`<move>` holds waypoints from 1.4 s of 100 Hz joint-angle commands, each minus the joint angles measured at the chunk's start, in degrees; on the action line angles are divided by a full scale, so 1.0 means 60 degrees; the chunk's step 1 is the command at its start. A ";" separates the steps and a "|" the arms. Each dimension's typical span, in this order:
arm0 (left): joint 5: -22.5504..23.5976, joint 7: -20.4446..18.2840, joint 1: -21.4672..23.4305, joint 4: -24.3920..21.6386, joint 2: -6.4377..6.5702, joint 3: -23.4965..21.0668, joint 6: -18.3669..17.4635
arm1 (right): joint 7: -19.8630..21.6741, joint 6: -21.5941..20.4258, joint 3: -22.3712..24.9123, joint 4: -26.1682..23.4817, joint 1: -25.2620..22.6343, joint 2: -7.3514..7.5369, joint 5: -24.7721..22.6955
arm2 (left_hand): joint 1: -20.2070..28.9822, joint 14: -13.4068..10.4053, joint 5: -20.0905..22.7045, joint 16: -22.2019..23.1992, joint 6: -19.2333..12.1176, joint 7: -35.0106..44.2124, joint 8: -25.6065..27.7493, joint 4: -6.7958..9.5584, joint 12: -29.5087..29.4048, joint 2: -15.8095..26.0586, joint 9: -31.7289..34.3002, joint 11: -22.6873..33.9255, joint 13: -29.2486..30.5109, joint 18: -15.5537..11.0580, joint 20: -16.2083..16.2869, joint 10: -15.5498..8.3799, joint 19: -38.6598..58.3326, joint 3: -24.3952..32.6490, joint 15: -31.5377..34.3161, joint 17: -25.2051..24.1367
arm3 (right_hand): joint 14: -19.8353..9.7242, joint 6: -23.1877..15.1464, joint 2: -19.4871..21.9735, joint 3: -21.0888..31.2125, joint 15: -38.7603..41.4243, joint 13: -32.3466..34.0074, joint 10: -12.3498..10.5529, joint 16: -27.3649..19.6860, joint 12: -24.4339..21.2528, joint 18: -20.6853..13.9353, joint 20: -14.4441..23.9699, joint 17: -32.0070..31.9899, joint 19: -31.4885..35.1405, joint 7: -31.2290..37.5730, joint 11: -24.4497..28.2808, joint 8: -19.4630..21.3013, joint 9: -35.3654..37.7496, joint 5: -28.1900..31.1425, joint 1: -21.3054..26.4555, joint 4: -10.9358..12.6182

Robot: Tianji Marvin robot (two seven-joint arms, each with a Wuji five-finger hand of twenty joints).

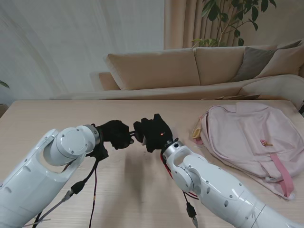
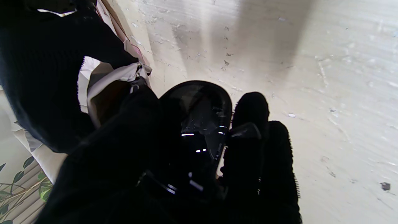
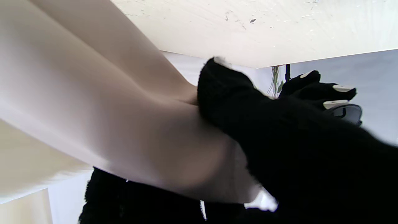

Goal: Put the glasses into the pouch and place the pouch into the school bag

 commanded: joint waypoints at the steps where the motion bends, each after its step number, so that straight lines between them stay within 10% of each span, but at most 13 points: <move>1: -0.0105 0.0032 -0.0064 -0.0094 -0.0307 0.0127 -0.0196 | 0.0153 0.0072 -0.0128 -0.0215 -0.0082 -0.0269 0.0218 | 0.0161 0.0104 0.0253 -0.0219 -0.1495 -0.0254 -0.0749 0.0008 -0.0318 0.0309 0.0382 -0.0184 0.0306 0.0136 0.0160 -0.0157 0.0558 0.0333 -0.0118 0.0105 | -0.0316 -0.0248 0.0959 0.0969 0.0267 -0.0128 -0.0227 0.0140 0.0043 0.0227 0.0208 -0.0097 0.0264 0.0555 0.0288 0.0108 0.0037 0.0236 0.0043 0.0000; 15: 0.0145 0.0407 -0.0128 -0.0040 -0.0398 0.0308 -0.0408 | 0.0167 0.0327 -0.0076 -0.0278 -0.0209 -0.0377 0.0582 | -0.0771 -0.0132 -0.0403 -0.0340 -0.1650 -0.0578 -0.0730 0.0484 -0.0528 0.0182 -0.0404 -0.0402 -0.0377 -0.0171 0.0040 -0.0293 0.0370 -0.1412 -0.0345 -0.0262 | -0.0328 -0.0262 0.1055 0.0928 0.0269 -0.0144 -0.0220 0.0155 0.0040 0.0209 0.0208 -0.0094 0.0262 0.0585 0.0291 0.0050 0.0032 0.0211 0.0029 0.0015; 31: 0.0373 0.0563 0.0198 -0.0370 -0.0400 0.0124 -0.0497 | 0.0151 0.0515 0.0063 -0.0355 -0.0330 -0.0433 0.0805 | -0.2729 -0.0466 -0.1881 -0.0253 -0.1381 -0.2136 -0.0175 0.0706 -0.0748 0.0609 -0.2758 -0.1098 -0.1976 -0.0254 0.0099 -0.0458 0.0350 -0.1280 -0.0764 -0.0974 | -0.0309 -0.0273 0.1073 0.0908 0.0298 -0.0088 -0.0210 0.0159 0.0046 0.0213 0.0213 -0.0058 0.0276 0.0650 0.0321 0.0015 0.0087 0.0235 0.0086 0.0024; 48: 0.0980 0.0678 0.0878 -0.1002 -0.0349 -0.0455 -0.0623 | 0.0092 0.0718 0.0187 -0.0344 -0.0399 -0.0461 0.0887 | -0.2673 -0.1013 -0.3807 -0.0810 -0.1630 -0.2837 -0.0397 0.0924 -0.2156 0.0915 -0.5281 -0.2013 -0.3633 -0.0584 0.0093 -0.0857 0.0315 -0.2793 -0.1826 -0.1347 | -0.0276 -0.0275 0.1083 0.0899 0.0356 -0.0059 -0.0184 0.0163 0.0059 0.0229 0.0222 -0.0019 0.0298 0.0716 0.0350 -0.0028 0.0118 0.0252 0.0155 0.0036; 89: 0.1639 0.2075 0.2228 -0.1833 -0.0589 -0.1558 -0.0954 | -0.0140 0.1168 0.0438 -0.0368 -0.0633 -0.0691 0.1611 | -0.2669 -0.1504 -0.5413 -0.1844 -0.2447 -0.3874 -0.1427 0.1041 -0.3034 0.1657 -0.7379 -0.3113 -0.5681 -0.0893 -0.0415 -0.1338 -0.1507 -0.4023 -0.3785 -0.2925 | -0.0266 -0.0346 0.1094 0.0877 0.0428 -0.0024 -0.0206 0.0126 0.0074 0.0232 0.0231 -0.0005 0.0309 0.0895 0.0390 -0.0107 0.0181 0.0255 0.0228 0.0047; 107: 0.2202 0.3397 0.2806 -0.1975 -0.0840 -0.1830 -0.1239 | -0.0249 0.1225 0.0525 -0.0320 -0.0631 -0.0705 0.1601 | -0.2619 -0.1556 -0.5259 -0.2278 -0.2230 -0.4147 -0.1973 0.1066 -0.3220 0.1736 -0.7300 -0.3176 -0.5782 -0.0696 -0.0572 -0.1193 -0.2297 -0.4248 -0.4348 -0.3014 | -0.0304 -0.0345 0.1157 0.0873 0.0448 -0.0059 -0.0216 0.0105 0.0081 0.0212 0.0233 -0.0016 0.0308 0.0933 0.0387 -0.0171 0.0151 0.0201 0.0181 0.0045; 140: 0.2963 0.2627 0.3172 -0.2549 -0.0637 -0.1861 -0.0204 | -0.0441 0.1326 0.0694 -0.0308 -0.0650 -0.0737 0.1623 | -0.2245 -0.0772 -0.2160 -0.0323 -0.1434 -0.2607 -0.0362 0.1146 -0.1220 0.1662 -0.4061 -0.1366 -0.3111 -0.0446 0.0063 -0.0663 -0.0299 -0.4267 -0.1144 -0.1846 | -0.0295 -0.0226 0.1062 0.0942 0.0437 -0.0204 -0.0192 0.0150 0.0129 0.0189 0.0257 -0.0143 0.0337 0.0884 0.0333 -0.0204 0.0007 0.0113 0.0132 0.0045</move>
